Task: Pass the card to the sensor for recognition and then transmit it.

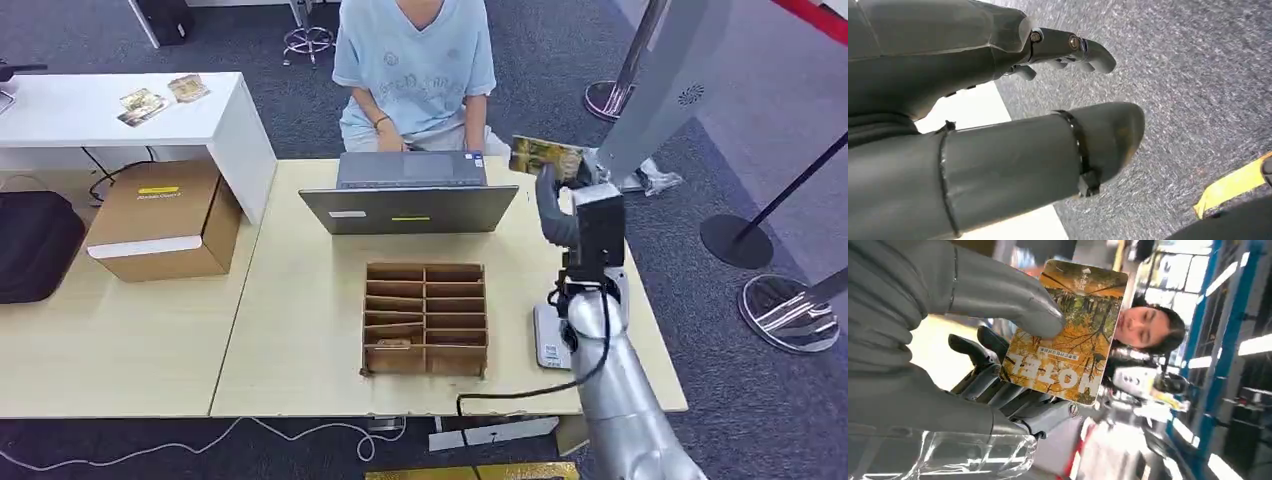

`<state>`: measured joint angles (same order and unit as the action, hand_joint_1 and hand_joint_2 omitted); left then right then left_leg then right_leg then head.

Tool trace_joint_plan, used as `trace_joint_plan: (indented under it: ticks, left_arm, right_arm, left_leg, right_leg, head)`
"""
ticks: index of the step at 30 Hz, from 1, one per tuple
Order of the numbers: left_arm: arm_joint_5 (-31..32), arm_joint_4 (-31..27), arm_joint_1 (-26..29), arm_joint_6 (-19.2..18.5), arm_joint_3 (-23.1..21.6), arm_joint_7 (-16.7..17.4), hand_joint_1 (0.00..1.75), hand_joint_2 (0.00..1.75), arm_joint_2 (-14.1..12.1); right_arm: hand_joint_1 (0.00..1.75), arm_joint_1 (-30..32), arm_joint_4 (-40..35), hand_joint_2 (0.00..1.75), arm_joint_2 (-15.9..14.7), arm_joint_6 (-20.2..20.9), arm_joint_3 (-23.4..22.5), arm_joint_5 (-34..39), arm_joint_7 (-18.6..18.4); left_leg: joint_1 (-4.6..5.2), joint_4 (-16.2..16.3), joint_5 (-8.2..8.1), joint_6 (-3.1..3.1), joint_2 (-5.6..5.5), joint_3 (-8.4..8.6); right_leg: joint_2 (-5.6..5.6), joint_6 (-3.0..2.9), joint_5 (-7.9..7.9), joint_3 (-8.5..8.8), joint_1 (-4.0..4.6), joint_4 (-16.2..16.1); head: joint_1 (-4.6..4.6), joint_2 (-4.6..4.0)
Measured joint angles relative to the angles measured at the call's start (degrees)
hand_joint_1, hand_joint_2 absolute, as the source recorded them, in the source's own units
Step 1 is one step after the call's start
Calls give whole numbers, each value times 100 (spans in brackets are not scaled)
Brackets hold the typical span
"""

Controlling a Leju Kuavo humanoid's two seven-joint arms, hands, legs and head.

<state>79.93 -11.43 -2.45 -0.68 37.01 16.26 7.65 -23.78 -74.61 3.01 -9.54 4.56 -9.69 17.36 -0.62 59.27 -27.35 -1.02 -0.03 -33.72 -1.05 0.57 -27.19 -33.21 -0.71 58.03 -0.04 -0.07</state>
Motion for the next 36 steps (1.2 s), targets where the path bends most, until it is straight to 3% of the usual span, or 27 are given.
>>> trace_joint_plan:
  ticks: [3, 6, 12, 17, 21, 27, 28, 31, 32, 36]
  left_arm:
    - [-9, 0, 34, 61, 79, 13, 0, 0, 4]
    - [22, 0, 34, 120, 114, 92, 0, 0, 11]
    - [74, 0, 34, 175, 190, 181, 0, 0, 50]
    - [173, 0, 30, 175, 194, 210, 0, 0, 68]
    - [243, 0, 24, 175, 194, 203, 0, 0, 72]
    - [345, 0, 23, 175, 188, 203, 0, 0, 83]
    - [367, 0, 21, 173, 183, 210, 0, 0, 85]
    - [404, 0, 20, 170, 175, 223, 0, 0, 85]
    - [413, 0, 20, 168, 175, 223, 0, 0, 85]
    - [424, 0, 13, 162, 175, 260, 0, 0, 87]
  right_arm:
    - [175, 922, -636, 175, -151, 970, -428, 1103, 155]
    - [175, 1710, -1117, 175, -164, 1435, -723, 1616, 196]
    - [175, 2894, -1879, 175, 68, 1962, -996, 2359, 23]
    - [175, 3240, -2060, 175, 284, 2365, -1099, 2257, -249]
    - [175, 3243, -1914, 175, 400, 2370, -1064, 1917, -455]
    - [175, 3141, -1462, 175, 438, 1658, -961, 1579, -794]
    - [175, 3132, -1389, 0, 438, 1524, -928, 1453, -842]
    - [175, 3106, -1218, 0, 438, 1209, -834, 1126, -925]
    - [175, 3089, -1167, 175, 438, 1134, -808, 1091, -947]
    - [175, 3010, -1003, 175, 438, 910, -769, 910, -964]
  left_leg:
    - [0, 0, -10, 10, 3, -4]
    - [0, -1, -16, 9, 4, -4]
    - [-2, -3, -17, 7, 8, -3]
    - [-2, -3, -17, 7, 15, 0]
    - [-2, -3, -16, 7, 17, 1]
    - [-1, -3, -15, 8, 17, 1]
    - [0, -3, -15, 8, 17, 1]
    - [-1, -3, -15, 8, 16, 1]
    - [-1, -3, -15, 8, 16, 1]
    - [-1, -3, -15, 8, 17, 1]
  right_leg:
    - [0, 8, -5, 1, 0, -5]
    - [1, 12, -12, 1, 0, -5]
    - [5, 4, -19, -1, 1, -1]
    - [15, 3, -18, 0, 1, 1]
    - [15, 3, -17, 3, 1, 1]
    - [15, 3, -16, 4, 0, 1]
    - [15, 3, -16, 4, 0, 1]
    - [14, 3, -17, 3, 0, 1]
    - [14, 3, -17, 3, 1, 1]
    - [15, 2, -17, 2, 1, 1]
  head:
    - [2, 0]
    - [4, 0]
    - [2, 0]
    - [2, 0]
    - [2, 0]
    - [2, 0]
    - [2, 0]
    - [2, 0]
    - [2, 0]
    - [2, 0]
